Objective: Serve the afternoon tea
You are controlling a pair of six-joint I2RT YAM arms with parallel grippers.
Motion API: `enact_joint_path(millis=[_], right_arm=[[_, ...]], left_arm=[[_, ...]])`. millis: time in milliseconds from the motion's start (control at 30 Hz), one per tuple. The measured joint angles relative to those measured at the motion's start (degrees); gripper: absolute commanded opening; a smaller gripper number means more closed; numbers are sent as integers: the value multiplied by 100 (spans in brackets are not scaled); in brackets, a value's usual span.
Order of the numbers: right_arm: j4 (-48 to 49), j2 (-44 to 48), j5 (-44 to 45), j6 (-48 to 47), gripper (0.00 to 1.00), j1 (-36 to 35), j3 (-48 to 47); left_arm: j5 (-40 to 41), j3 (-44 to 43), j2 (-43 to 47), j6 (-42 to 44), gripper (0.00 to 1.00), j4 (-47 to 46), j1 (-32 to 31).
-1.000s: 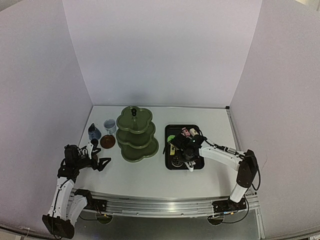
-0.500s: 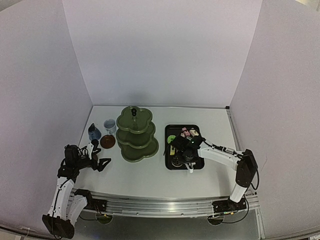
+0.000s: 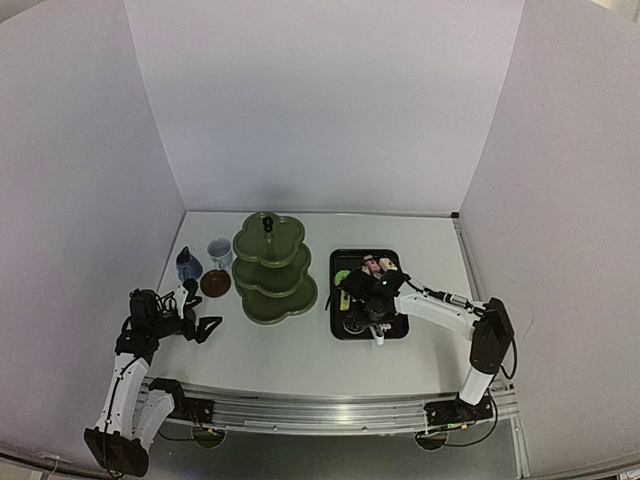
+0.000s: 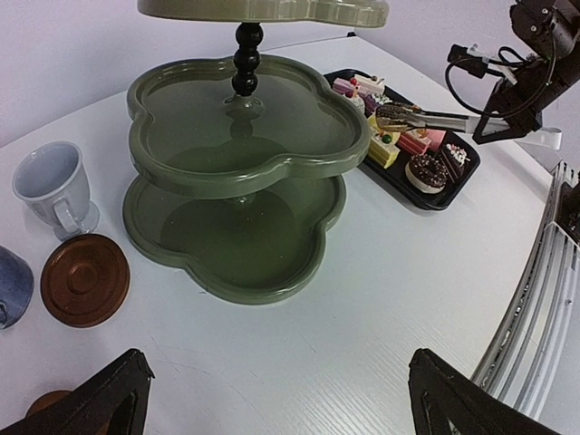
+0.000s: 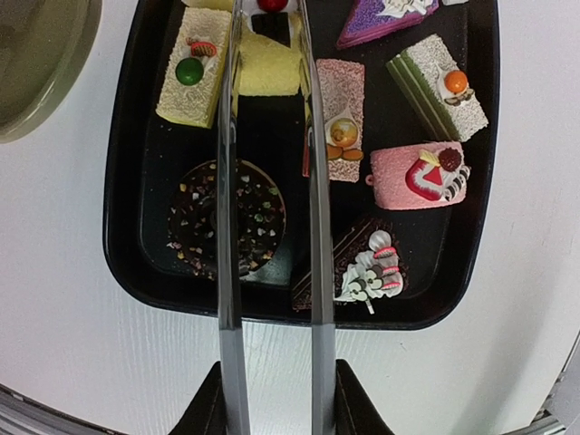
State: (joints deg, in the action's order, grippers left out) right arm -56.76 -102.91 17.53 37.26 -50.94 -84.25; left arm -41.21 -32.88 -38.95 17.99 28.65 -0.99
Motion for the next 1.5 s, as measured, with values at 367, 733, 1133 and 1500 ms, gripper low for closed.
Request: enact_joint_path(millis=[367, 733, 1133, 1500], right_arm=[[-644, 508, -8, -797, 13, 0, -1723], [-485, 111, -606, -1664, 12, -30, -2632], [-81, 126, -536, -1438, 2, -50, -1539], [1197, 378, -835, -1354, 2, -48, 60]], left_arm=[[141, 50, 67, -159, 100, -9, 0], [288, 101, 199, -294, 100, -70, 0], [386, 152, 264, -305, 100, -70, 0], [395, 186, 257, -301, 100, -71, 0]])
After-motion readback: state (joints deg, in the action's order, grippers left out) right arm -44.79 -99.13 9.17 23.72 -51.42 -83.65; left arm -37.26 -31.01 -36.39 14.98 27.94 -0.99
